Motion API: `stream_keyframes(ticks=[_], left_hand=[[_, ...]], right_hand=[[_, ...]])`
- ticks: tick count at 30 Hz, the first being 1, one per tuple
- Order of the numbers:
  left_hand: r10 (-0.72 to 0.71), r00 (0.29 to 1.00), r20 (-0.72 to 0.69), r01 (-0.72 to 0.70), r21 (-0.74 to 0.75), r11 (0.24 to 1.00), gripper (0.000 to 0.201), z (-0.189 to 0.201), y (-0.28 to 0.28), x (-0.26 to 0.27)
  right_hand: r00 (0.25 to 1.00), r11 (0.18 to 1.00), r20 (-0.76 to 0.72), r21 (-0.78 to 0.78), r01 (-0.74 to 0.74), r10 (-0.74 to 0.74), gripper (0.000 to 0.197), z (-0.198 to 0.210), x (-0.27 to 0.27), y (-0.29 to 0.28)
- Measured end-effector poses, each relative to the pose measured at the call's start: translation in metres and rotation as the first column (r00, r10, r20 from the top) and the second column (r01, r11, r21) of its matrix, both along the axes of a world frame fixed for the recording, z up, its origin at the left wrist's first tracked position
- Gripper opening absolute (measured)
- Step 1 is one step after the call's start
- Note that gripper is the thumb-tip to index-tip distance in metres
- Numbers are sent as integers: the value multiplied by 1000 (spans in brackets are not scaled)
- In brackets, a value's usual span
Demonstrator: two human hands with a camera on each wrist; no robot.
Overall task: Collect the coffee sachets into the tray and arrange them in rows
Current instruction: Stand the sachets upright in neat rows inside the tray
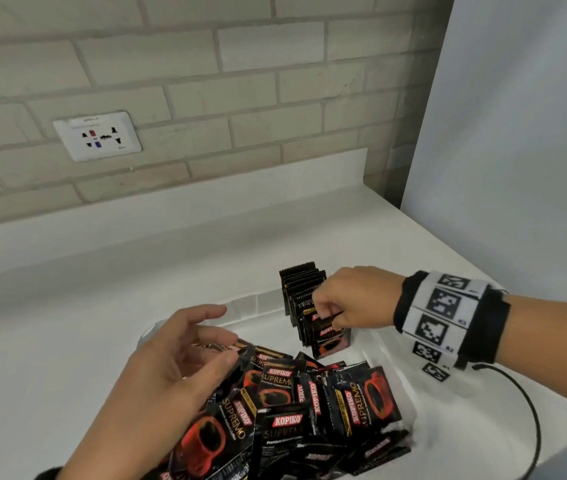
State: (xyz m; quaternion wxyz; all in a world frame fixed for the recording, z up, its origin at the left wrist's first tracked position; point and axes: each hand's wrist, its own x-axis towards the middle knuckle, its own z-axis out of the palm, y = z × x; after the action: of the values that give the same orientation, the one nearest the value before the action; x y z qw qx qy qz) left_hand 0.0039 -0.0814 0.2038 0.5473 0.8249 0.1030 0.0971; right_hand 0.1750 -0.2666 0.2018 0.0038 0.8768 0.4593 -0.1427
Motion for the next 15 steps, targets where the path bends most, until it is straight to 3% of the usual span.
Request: stream_keyframes(ticks=[5, 9, 12, 15], left_hand=[[-84, 994, -64, 91, 116, 989, 36, 4, -1, 5], [-202, 966, -163, 244, 301, 922, 26, 9, -3, 16], [-314, 907, -280, 405, 384, 830, 20, 9, -10, 31], [-427, 787, -446, 591, 344, 729, 24, 5, -23, 46]], right_hand=[[996, 999, 70, 1, -51, 51, 13, -3, 4, 8], [994, 999, 92, 13, -53, 52, 10, -5, 5, 9], [993, 998, 104, -21, -51, 53, 16, -8, 2, 8], [987, 999, 150, -26, -46, 49, 19, -9, 0, 7]])
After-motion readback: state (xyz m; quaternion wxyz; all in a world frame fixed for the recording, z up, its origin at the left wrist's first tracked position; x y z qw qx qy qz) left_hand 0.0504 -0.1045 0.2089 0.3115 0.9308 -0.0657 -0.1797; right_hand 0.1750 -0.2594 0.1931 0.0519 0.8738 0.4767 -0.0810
